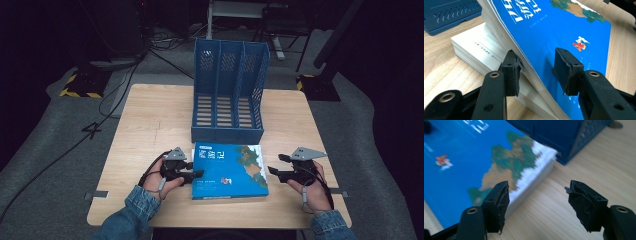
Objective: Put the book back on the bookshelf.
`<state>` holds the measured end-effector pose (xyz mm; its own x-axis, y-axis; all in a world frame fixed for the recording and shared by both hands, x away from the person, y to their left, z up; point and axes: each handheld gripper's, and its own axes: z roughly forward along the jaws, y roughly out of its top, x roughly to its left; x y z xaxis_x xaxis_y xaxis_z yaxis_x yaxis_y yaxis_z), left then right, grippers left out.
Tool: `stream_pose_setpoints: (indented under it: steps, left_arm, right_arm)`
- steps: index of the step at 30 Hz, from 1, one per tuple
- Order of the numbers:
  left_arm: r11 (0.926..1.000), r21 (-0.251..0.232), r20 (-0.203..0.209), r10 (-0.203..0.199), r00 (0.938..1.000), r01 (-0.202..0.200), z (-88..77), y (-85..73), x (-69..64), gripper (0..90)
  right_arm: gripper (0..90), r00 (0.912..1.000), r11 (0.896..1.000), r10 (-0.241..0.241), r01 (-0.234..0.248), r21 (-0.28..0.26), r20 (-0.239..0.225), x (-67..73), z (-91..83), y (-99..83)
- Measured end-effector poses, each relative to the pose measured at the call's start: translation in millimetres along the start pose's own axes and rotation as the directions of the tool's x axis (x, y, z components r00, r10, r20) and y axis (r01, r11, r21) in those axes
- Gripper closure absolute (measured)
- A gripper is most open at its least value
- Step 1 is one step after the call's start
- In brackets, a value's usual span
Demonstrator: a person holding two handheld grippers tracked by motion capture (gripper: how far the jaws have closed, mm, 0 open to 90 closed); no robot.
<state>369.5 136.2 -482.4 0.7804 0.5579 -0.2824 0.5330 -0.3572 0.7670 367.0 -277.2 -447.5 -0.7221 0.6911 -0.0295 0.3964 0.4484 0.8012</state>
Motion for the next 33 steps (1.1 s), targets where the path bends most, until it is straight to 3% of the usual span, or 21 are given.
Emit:
stream_pose_setpoints:
  steps: [6, 10, 15, 19, 23, 27, 29, 32, 33]
  left_arm:
    - [0.9999, -0.003, 0.018, -0.011, 0.9998, 0.011, 1.1, -2.1, 2.2, 55.1]
    - [0.9999, 0.007, 0.021, -0.016, 0.9997, 0.016, 2.7, -3.1, 3.8, 52.2]
    - [0.9996, 0.013, 0.023, -0.025, 0.9994, 0.024, 3.2, -2.9, 4.4, 52.2]
    - [0.9996, 0.018, 0.013, -0.020, 0.9997, 0.020, 3.2, -2.4, 3.4, 53.3]
    - [0.9996, 0.014, 0.019, -0.024, 0.9995, 0.024, 3.4, -3.0, 3.4, 51.5]
    - [0.9998, 0.007, 0.011, -0.018, 0.9998, 0.018, 3.7, -4.6, 1.6, 50.4]
    - [0.9998, 0.005, 0.004, -0.019, 0.9998, 0.019, 3.8, -4.8, 0.9, 50.7]
    - [0.9998, 0.001, -0.013, -0.021, 0.9997, 0.021, 4.2, -4.8, -0.9, 52.6]
    - [0.9997, 0.000, -0.015, -0.024, 0.9996, 0.024, 4.2, -4.8, -1.2, 53.5]
  right_arm:
    - [41.7, 0.9963, 0.996, -0.086, 0.085, -0.033, -0.002, 29.0, -4.0, 22.0]
    - [42.9, 0.9924, 0.994, -0.108, 0.106, -0.031, -0.059, 46.4, -0.6, 32.3]
    - [41.8, 0.9738, 0.989, -0.145, 0.146, -0.006, -0.175, 67.6, 9.7, 44.9]
    - [40.9, 0.9652, 0.986, -0.163, 0.166, -0.007, -0.204, 75.8, 15.6, 49.2]
    - [40.1, 0.9496, 0.982, -0.174, 0.187, 0.024, -0.260, 87.0, 29.7, 53.1]
    - [40.2, 0.9360, 0.971, -0.209, 0.232, 0.051, -0.284, 100.1, 41.9, 53.9]
    - [38.8, 0.9253, 0.961, -0.235, 0.267, 0.071, -0.298, 109.3, 49.1, 53.3]
    - [33.6, 0.9262, 0.953, -0.254, 0.289, 0.094, -0.279, 117.7, 54.8, 52.4]
    - [33.7, 0.9203, 0.944, -0.276, 0.314, 0.102, -0.277, 124.5, 60.1, 52.3]
